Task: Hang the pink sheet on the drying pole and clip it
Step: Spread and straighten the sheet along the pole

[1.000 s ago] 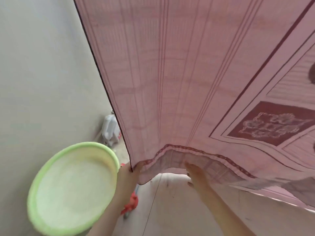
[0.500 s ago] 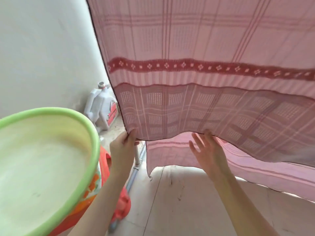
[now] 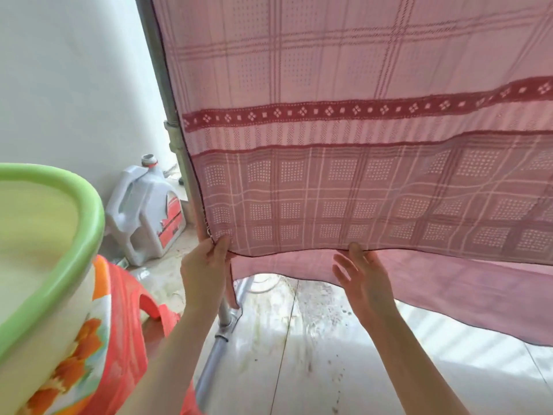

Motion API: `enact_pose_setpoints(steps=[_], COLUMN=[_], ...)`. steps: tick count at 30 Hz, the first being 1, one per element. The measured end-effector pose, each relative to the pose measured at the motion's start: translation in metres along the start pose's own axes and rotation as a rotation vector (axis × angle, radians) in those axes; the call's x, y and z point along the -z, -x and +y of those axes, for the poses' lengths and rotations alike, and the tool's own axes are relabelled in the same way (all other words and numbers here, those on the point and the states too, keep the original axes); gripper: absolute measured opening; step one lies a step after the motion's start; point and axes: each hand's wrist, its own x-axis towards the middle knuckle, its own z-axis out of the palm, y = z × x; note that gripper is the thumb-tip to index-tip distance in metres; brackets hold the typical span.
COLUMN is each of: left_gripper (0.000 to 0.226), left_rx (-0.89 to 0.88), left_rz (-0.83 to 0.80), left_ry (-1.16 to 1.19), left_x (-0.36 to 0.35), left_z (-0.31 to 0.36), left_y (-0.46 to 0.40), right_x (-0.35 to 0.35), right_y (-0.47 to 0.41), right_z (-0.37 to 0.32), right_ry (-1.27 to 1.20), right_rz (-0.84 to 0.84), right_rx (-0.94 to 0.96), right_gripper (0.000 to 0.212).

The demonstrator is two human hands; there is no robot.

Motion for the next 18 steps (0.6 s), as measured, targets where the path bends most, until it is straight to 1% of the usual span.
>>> enact_pose_setpoints(steps=[2,5,8,9,12,15,18], left_gripper=[0.045,0.040,0.044,0.042,0.027,0.029,0.020], left_rx=[0.002,0.041,0.058,0.058,0.053,0.071,0.169], left_rz=[0.024,0.009,0.012,0.015,0.037,0.036,0.037], left_ry=[-0.010,-0.099,-0.189,-0.220,-0.292,-0.245,-0.149], left_x=[0.003,0.006,0.008,0.007,0.002,-0.004,-0.012], left_z=[-0.016,-0.029,-0.040,-0.042,-0.047,-0.049,-0.053], left_y=[0.003,0.007,0.011,0.012,0.020,0.038,0.050], right_x=[0.008,0.012,0.015,0.016,0.024,0.037,0.037], right_y=[0.002,0.003,-0.002,-0.004,-0.006,-0.004,-0.003], right_z=[0.022,0.044,0.056,0.059,0.069,0.076,0.074], right_ry=[0.029,0.011,0.003,0.008,0.062,0.081,-0.091], right_rz=[0.025,0.077,0.120,0.132,0.168,0.251,0.294], right_rx=[-0.036,-0.096,-0.111,-0.112,-0.121,-0.144,-0.206], right_gripper=[0.002,0.005,0.006,0.007,0.007,0.008,0.010])
